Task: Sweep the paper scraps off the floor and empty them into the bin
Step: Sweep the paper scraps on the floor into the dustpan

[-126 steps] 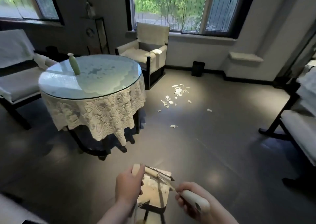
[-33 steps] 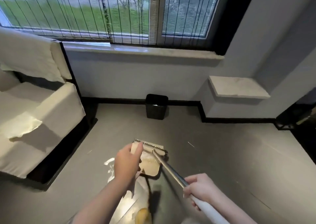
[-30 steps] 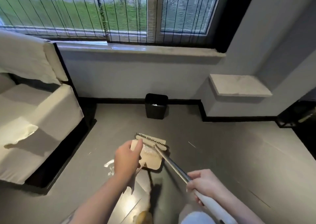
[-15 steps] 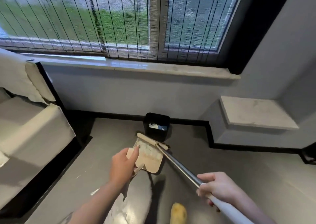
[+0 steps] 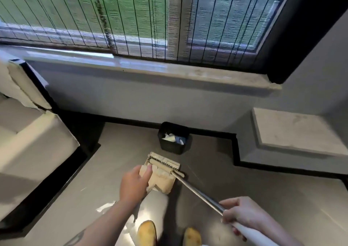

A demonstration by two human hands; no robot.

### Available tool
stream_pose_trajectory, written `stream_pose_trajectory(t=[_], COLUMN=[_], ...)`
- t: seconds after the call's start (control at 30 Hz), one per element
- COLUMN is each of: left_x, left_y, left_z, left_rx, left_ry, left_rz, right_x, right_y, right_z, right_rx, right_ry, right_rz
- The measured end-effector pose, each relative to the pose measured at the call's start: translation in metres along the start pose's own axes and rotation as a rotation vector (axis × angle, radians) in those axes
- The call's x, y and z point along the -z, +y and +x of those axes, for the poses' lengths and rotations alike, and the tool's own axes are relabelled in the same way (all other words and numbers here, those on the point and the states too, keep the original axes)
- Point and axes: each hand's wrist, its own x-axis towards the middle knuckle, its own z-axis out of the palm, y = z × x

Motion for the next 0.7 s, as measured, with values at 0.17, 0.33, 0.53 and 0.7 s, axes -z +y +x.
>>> stream_pose_trajectory(t=[0.17,0.33,0.53,0.7], left_x=[0.008,0.014,0.022,0.017], left_y=[-0.001,0.015,0.030,0.033], left_z=[0.031,0.071,0.107,0.125], left_rx=[-0.063,-0.135,-0.251,-0.252], left_ry=[-0.124,-0.279,-0.510,-0.593], left_rz=[0.232,0.358,0.498,0.499], right_x=[-0.005,-0.016,-0.019,-0.024], right_y=[0.001,-0.009,-0.020,-0.024], right_z=[0.006,0.010,0.015,0.016], right_rx=[-0.019,-0.042,-0.069,-0.085], right_ry=[0.022,0.048,0.034,0.049], right_rz=[0.095,0.185,0.226,0.247])
